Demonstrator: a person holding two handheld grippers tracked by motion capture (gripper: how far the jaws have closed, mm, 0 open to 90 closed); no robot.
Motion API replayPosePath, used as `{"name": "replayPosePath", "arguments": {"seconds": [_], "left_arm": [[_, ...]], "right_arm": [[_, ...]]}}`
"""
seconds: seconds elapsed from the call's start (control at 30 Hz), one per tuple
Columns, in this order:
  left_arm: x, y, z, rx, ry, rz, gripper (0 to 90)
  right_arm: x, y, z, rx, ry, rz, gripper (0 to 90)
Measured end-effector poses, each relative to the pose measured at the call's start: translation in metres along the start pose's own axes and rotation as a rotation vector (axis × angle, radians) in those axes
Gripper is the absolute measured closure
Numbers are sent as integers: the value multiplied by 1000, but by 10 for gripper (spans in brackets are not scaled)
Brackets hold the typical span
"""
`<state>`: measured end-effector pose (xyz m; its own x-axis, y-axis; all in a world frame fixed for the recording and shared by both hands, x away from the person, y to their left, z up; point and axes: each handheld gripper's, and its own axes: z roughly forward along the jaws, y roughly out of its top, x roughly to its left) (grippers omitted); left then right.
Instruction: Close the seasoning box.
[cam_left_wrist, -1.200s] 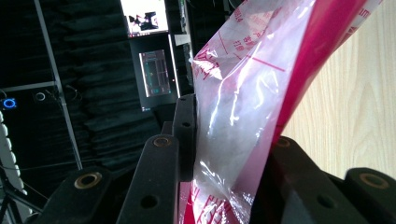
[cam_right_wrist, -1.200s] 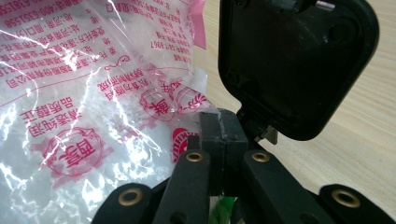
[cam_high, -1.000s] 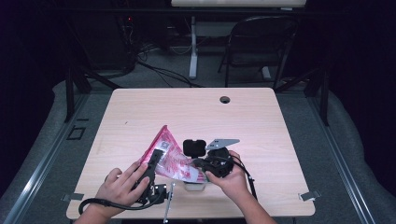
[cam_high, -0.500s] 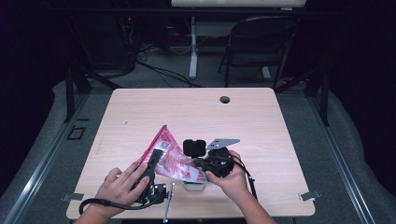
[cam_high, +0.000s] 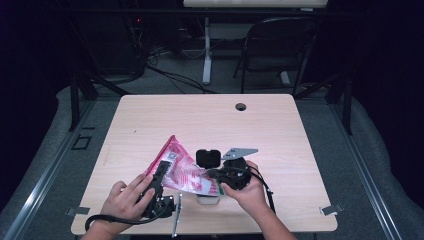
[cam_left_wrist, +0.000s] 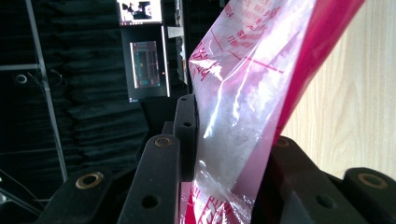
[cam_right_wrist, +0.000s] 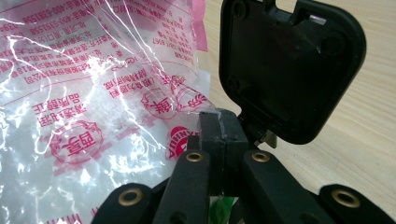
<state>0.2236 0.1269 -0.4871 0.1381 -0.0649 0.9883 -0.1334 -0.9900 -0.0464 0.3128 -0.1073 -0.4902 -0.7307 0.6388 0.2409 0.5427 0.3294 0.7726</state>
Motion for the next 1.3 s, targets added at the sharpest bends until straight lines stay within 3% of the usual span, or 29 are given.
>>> {"name": "replayPosePath", "arguments": {"seconds": [0.23, 0.47, 0.53, 0.63, 1.07, 1.3], "left_arm": [[-5, -4, 1, 9, -5, -27, 757], [-9, -8, 2, 22, -18, -90, 757], [-11, -10, 4, 8, -9, -99, 758], [-13, -10, 3, 25, -27, -111, 758], [-23, -15, 4, 25, -27, -115, 760], [-28, -17, 6, 37, -44, -143, 761]], "right_arm": [[1, 1, 0, -4, 3, -6, 900], [2, 1, 0, -7, 6, -5, 900], [3, 2, 0, -9, 5, -6, 900], [3, 2, 1, -6, 4, -11, 900], [2, 2, 2, 2, 18, -6, 900], [3, 3, 0, 2, 30, -3, 900]]}}
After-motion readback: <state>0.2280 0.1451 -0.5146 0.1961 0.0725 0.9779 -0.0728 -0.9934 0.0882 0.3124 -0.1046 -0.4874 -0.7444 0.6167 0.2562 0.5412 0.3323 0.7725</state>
